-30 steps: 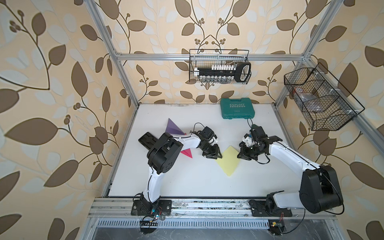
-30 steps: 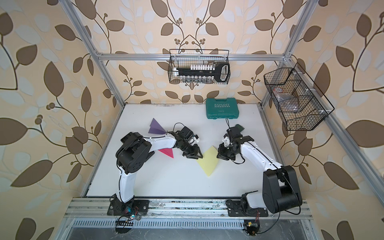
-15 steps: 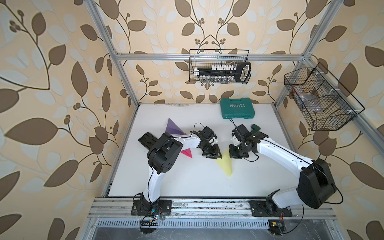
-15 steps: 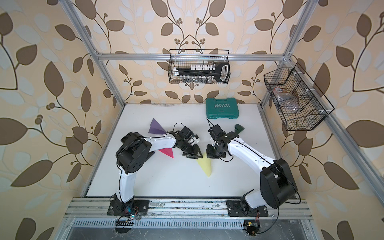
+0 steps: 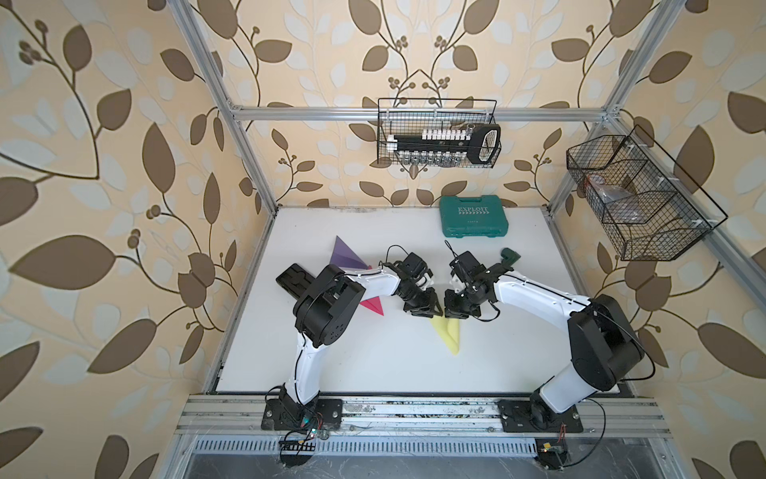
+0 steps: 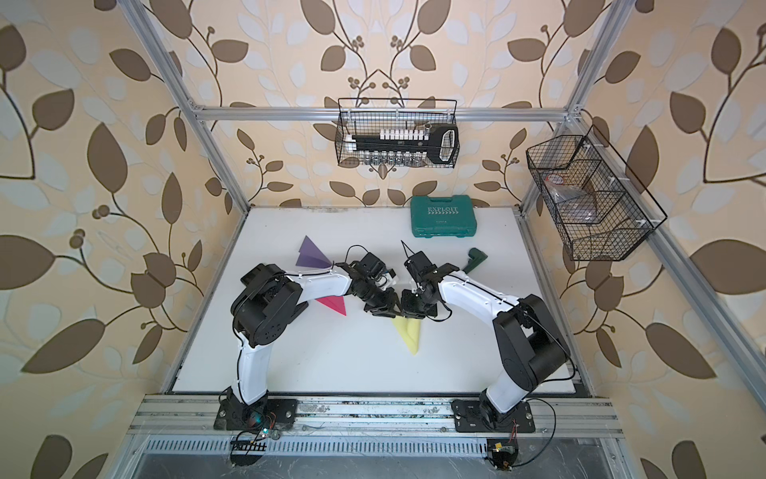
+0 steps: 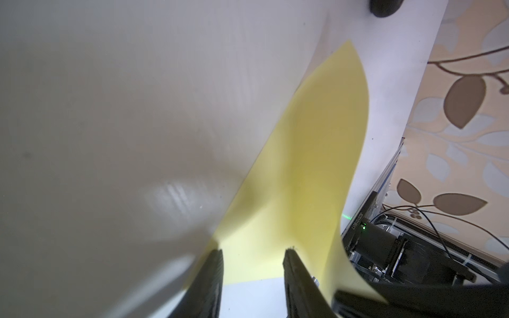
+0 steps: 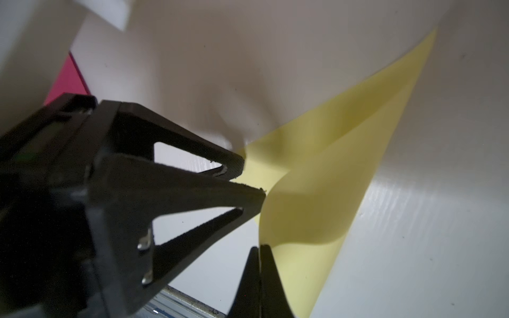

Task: Fold the square paper diagonally
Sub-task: Fold the paper at the center of the board.

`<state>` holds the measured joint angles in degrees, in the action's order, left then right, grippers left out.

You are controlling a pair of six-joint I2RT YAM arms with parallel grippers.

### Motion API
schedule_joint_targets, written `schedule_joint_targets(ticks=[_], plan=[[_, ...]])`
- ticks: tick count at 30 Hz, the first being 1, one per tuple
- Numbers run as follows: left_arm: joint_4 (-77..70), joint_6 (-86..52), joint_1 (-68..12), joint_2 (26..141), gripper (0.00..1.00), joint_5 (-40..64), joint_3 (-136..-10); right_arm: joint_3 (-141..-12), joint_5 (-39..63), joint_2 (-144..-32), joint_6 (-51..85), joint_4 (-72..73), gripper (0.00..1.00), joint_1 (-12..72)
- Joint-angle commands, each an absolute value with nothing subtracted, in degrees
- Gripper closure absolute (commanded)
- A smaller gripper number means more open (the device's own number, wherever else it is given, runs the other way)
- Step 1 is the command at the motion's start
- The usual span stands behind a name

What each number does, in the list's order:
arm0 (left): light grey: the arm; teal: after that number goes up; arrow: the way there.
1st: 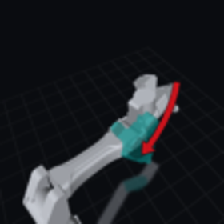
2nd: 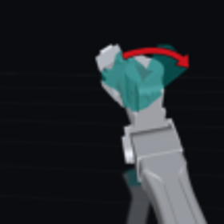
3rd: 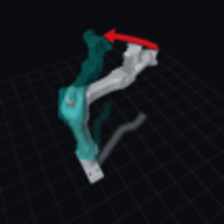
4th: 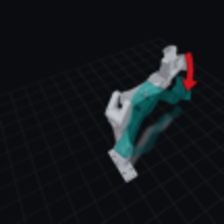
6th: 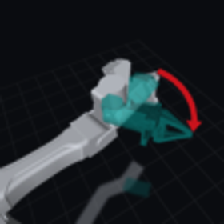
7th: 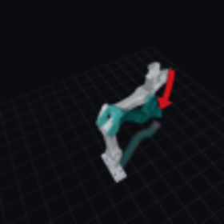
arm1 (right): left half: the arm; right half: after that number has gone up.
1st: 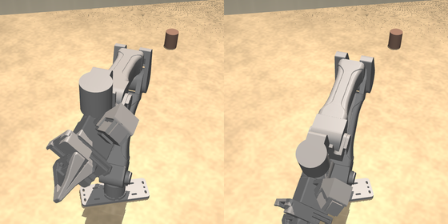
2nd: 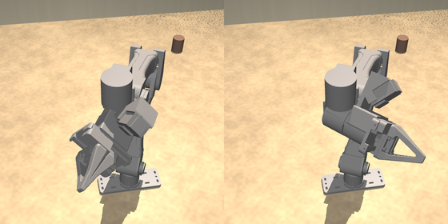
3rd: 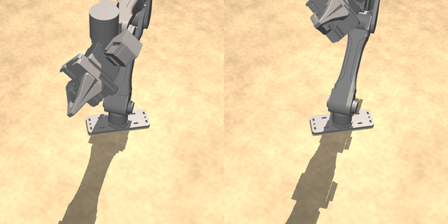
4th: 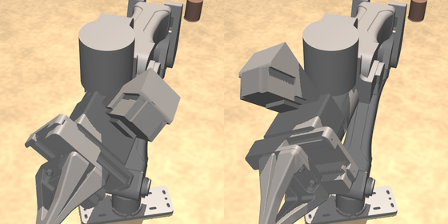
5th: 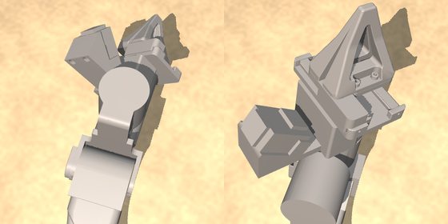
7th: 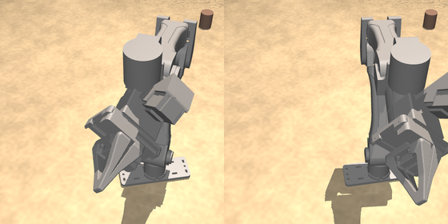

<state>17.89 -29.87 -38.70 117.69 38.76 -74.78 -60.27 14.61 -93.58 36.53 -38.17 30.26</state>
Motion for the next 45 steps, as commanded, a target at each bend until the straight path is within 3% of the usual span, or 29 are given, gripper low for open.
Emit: schedule_joint_targets(ticks=[1, 9, 17, 25, 32, 45], plan=[[20.3, -28.4, -39.2, 114.9, 0.61, 36.8, -73.4, -60.4, 16.2, -94.8, 37.8, -36.6, 1.0, 30.7], [20.3, -28.6, -39.2, 114.7, 0.64, 36.9, -73.3, -59.9, 15.8, -95.6, 38.0, -36.5, 1.0, 30.8], [20.0, -29.4, -39.1, 114.8, 0.8, 37.5, -74.7, -59.9, 14.5, -95.4, 37.6, -37.9, 1.0, 30.8], [18.5, -30.1, -39.2, 114.8, 0.86, 37.6, -73.3, -60.2, 15.1, -96.9, 38.1, -37.2, 1.0, 31.0], [19.1, -29.5, -39.1, 114.1, 0.87, 37.3, -72.9, -60.3, 16.7, -99.0, 39.2, -34.9, 0.88, 31.1], [19.5, -28.8, -39.0, 113.4, 0.89, 36.8, -71.6, -59.7, 17.1, -100.7, 40.5, -33.0, 0.86, 31.2]])
